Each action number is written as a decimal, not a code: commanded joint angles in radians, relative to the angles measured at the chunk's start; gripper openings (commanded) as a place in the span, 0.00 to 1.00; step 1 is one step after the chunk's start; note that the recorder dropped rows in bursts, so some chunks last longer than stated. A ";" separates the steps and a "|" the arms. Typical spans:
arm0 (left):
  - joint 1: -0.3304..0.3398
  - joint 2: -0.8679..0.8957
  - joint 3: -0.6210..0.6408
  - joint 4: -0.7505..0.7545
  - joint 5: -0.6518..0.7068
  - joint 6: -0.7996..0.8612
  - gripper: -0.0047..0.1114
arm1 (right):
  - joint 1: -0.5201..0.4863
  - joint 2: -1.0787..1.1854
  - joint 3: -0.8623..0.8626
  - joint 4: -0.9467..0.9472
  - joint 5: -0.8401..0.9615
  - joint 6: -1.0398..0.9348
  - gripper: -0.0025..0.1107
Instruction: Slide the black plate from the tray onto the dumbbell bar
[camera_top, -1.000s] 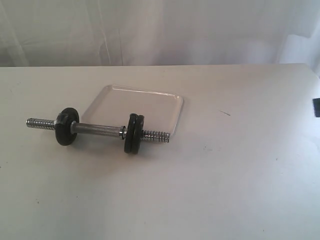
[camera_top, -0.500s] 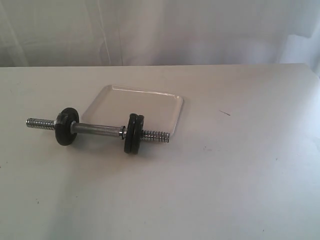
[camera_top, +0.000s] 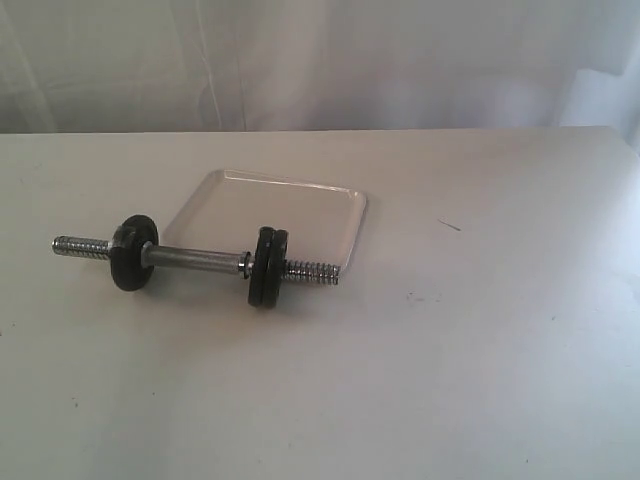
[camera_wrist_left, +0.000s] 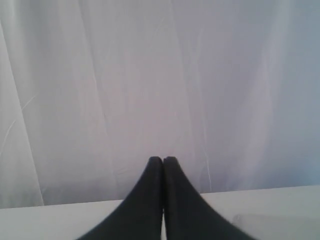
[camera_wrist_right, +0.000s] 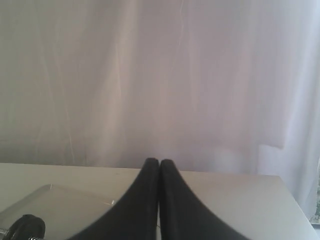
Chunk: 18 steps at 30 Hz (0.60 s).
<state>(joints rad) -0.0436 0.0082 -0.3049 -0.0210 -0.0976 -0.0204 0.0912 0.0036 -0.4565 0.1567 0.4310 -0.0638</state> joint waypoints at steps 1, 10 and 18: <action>0.002 -0.008 0.002 -0.024 -0.001 -0.017 0.04 | -0.001 -0.004 0.004 0.008 -0.015 -0.003 0.02; 0.002 -0.008 0.073 -0.034 0.187 -0.191 0.04 | -0.001 -0.004 0.056 0.010 -0.064 0.019 0.02; 0.002 -0.008 0.269 -0.034 0.126 -0.189 0.04 | -0.001 -0.004 0.218 0.008 -0.207 0.017 0.02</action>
<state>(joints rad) -0.0436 0.0074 -0.0978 -0.0449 0.0599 -0.2009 0.0912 0.0036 -0.2916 0.1618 0.2759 -0.0504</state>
